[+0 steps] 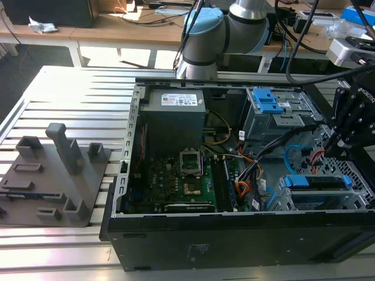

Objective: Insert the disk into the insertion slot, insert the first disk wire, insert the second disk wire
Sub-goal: 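Insert the first disk wire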

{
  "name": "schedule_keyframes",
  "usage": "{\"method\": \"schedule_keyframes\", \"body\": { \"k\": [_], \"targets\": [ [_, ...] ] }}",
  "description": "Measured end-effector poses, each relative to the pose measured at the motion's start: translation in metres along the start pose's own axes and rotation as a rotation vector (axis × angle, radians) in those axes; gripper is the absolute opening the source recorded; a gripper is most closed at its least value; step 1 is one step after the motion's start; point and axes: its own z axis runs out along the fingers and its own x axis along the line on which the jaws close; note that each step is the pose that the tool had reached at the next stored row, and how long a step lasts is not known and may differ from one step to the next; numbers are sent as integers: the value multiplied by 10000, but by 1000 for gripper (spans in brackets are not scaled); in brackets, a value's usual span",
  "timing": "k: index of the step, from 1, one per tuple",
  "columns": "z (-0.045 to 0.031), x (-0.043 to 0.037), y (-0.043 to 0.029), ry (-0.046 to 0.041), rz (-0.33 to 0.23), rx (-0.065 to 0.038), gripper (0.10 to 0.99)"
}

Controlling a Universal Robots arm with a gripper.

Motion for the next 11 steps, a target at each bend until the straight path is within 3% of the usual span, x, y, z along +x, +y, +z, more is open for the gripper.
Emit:
{"method": "schedule_keyframes", "body": {
  "k": [11],
  "targets": [
    [17,41,94,2,0,0,169]
  ]
}}
